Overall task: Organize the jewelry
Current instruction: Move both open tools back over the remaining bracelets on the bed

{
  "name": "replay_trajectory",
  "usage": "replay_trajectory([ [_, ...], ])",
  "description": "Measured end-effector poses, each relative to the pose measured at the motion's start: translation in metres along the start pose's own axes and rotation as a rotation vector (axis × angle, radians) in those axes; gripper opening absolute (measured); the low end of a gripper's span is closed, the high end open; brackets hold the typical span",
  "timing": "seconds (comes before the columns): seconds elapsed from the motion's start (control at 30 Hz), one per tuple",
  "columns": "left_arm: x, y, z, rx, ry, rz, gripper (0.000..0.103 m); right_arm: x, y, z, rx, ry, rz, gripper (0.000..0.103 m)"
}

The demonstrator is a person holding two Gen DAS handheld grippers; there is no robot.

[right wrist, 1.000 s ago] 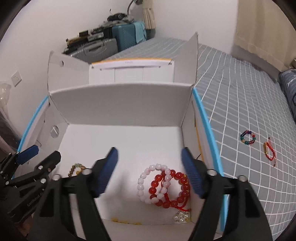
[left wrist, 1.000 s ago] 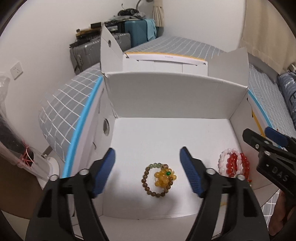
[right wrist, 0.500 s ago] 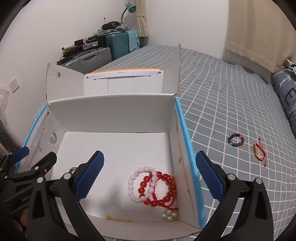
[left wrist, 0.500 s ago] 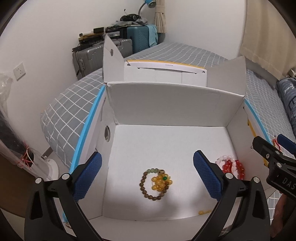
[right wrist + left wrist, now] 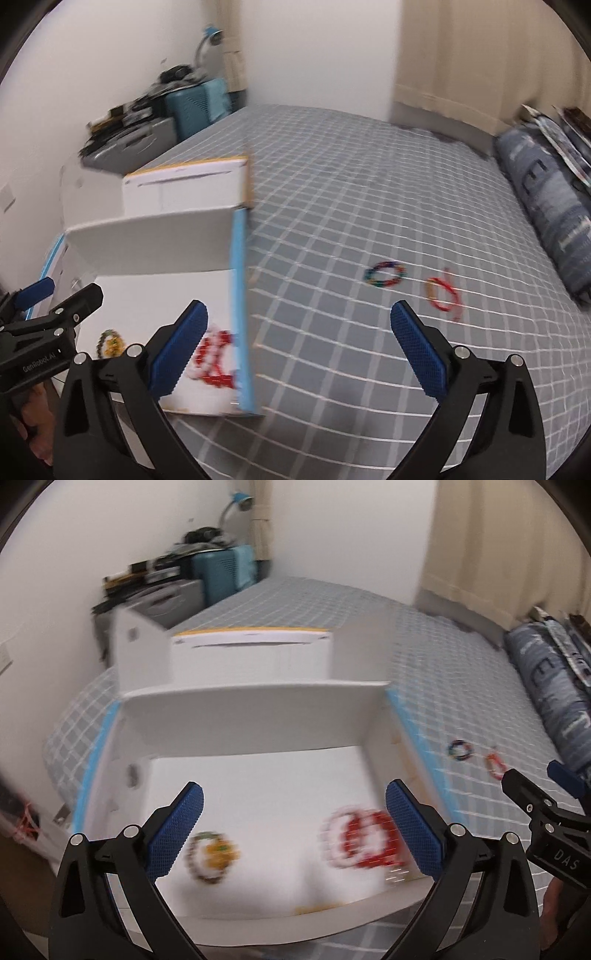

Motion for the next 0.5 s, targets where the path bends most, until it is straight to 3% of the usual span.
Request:
replay_trajectory([
  [0.3,0.029,-0.029,0.158,-0.150,-0.139,0.011,0.097,0.002,-0.005,0.135,-0.129,-0.083,-0.023,0.095],
  [0.5,0.031,-0.082,0.244,-0.200,-0.185,-0.036,0.097,-0.004,-0.039,0.205,-0.169,-0.115,-0.064,0.095],
])
Point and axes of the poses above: each gripper's, at about its wrist camera, not at the fingertips, and y roughly against the way its jaws point, z to its right, x to its top, the point moved 9 cm from there along -y, roughly the way its jaws point, and after that the axes turned 6 degrees about z, right-handed, at the moved point
